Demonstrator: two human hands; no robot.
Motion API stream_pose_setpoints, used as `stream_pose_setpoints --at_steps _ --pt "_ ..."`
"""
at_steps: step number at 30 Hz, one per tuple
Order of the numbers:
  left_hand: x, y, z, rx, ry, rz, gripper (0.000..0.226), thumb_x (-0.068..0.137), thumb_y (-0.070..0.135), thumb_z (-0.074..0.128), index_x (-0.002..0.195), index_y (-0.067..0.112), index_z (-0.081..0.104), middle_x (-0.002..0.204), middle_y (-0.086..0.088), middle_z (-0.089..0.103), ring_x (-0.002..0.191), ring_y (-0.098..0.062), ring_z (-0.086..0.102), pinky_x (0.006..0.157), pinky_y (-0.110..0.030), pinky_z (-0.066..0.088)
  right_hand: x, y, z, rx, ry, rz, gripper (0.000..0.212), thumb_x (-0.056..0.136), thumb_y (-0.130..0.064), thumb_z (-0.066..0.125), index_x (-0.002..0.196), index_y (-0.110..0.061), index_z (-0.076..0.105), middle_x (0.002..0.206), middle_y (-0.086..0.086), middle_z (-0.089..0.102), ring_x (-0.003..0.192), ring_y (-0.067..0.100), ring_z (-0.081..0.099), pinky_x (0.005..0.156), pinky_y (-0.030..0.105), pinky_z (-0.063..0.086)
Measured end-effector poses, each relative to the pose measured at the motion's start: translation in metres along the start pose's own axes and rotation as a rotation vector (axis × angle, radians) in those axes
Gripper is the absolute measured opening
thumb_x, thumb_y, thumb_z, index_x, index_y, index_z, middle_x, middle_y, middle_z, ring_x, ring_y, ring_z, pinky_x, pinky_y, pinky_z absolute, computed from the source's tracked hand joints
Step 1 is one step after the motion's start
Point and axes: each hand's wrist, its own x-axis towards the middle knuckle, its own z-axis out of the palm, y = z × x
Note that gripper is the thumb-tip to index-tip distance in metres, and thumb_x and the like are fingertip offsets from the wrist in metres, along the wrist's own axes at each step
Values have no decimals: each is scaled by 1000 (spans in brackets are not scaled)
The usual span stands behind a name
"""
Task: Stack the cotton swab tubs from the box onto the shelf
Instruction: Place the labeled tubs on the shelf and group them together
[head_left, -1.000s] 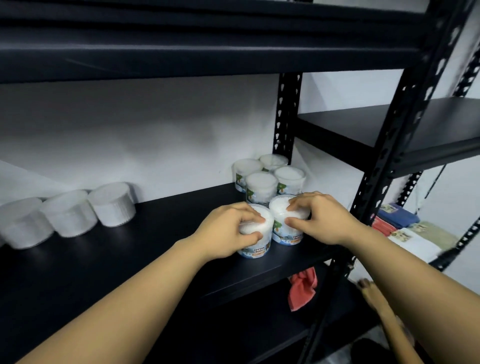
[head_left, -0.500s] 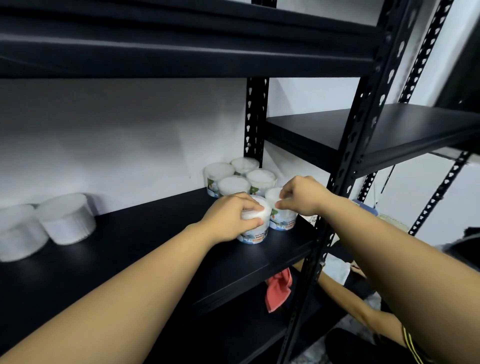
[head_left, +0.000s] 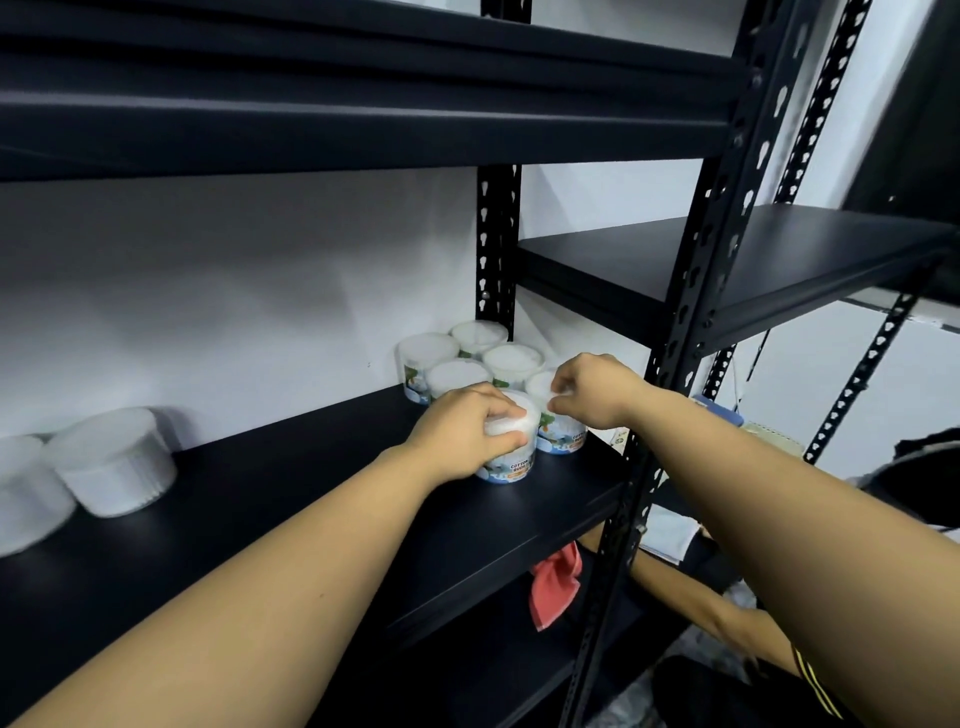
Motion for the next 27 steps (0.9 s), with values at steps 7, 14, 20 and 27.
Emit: stream_pose_setpoints --at_steps 7,14,20,27 --pt "2 -2 0 -4 11 10 39 80 46 78 117 32 74 118 19 63 111 -2 58 97 -20 43 5 3 3 -1 6 -5 34 87 -39 67 114 -17 68 110 6 68 99 22 52 83 32 46" --pt "1 -1 -3 -9 0 15 53 73 56 78 121 34 69 118 17 66 113 -7 60 98 -29 49 3 1 1 36 -1 7 39 86 -42 68 114 -15 69 111 6 69 98 24 56 83 32 48" --pt "-18 -6 -21 -19 115 69 50 76 44 82 121 28 69 121 19 63 111 0 58 98 -23 46 -8 -23 10 186 108 -65 38 88 -43 64 120 -23 68 121 4 69 115 25 60 87 30 47" --pt "-79 -58 -79 136 171 -72 39 87 44 72 123 31 67 123 14 63 117 -5 57 103 -25 44 -6 -98 32 178 80 -268 39 88 -45 66 121 -24 69 124 0 69 118 22 60 98 35 49"
